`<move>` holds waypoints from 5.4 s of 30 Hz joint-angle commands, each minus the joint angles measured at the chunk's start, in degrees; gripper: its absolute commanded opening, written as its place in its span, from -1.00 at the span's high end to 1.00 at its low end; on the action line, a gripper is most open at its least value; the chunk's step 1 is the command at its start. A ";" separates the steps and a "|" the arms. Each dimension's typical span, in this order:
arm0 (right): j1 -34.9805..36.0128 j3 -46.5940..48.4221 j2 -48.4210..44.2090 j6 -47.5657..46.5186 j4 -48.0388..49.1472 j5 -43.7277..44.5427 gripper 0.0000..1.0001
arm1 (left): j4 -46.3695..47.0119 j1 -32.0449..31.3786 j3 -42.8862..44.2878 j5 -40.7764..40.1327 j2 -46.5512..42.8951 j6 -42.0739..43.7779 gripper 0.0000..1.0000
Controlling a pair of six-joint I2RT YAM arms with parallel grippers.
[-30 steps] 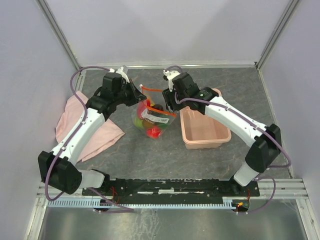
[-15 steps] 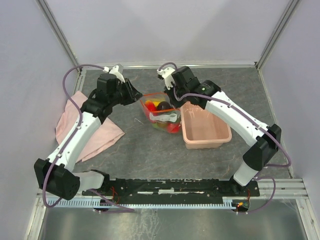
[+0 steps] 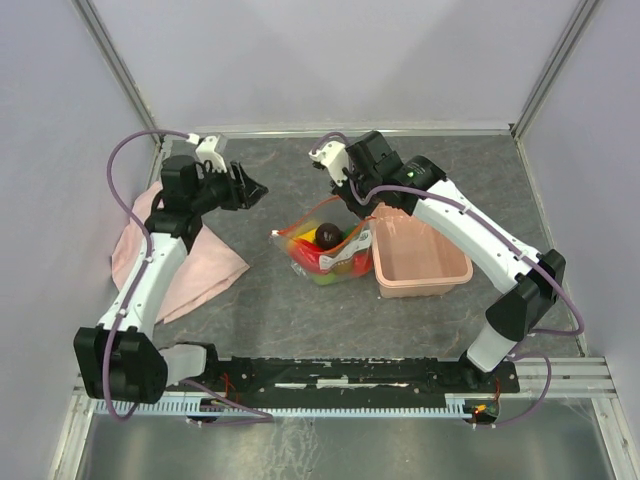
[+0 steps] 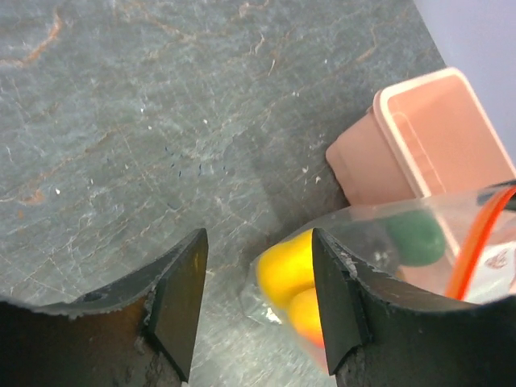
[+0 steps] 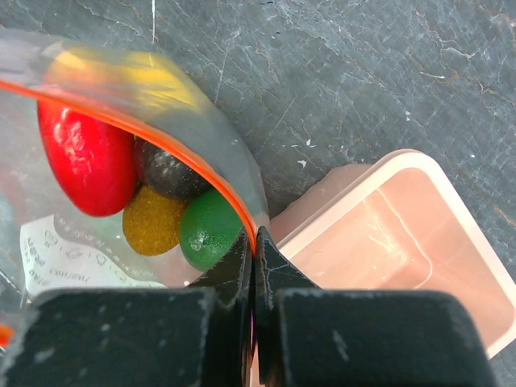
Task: Place the food in the zip-top bag and seal the zipper
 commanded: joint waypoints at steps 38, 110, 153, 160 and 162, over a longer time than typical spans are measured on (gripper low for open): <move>-1.51 -6.09 -4.93 -3.01 7.79 0.41 0.97 | 19.86 1.86 -12.99 33.39 7.35 35.52 -0.47; 3.16 6.13 6.78 -33.69 7.32 -42.91 -0.35 | -5.68 -12.39 -10.71 23.20 -11.35 58.91 0.95; 5.11 -13.08 -6.72 -15.54 31.11 -16.79 0.97 | 32.10 -12.16 -20.28 30.29 -8.14 31.98 0.25; 5.63 -14.33 -7.60 -15.39 32.86 -16.50 0.97 | 36.27 -10.40 -21.07 24.92 -5.76 24.62 0.27; 5.70 -14.84 -7.95 -15.44 33.35 -16.56 0.97 | 37.70 -9.80 -21.46 25.11 -5.49 22.87 0.26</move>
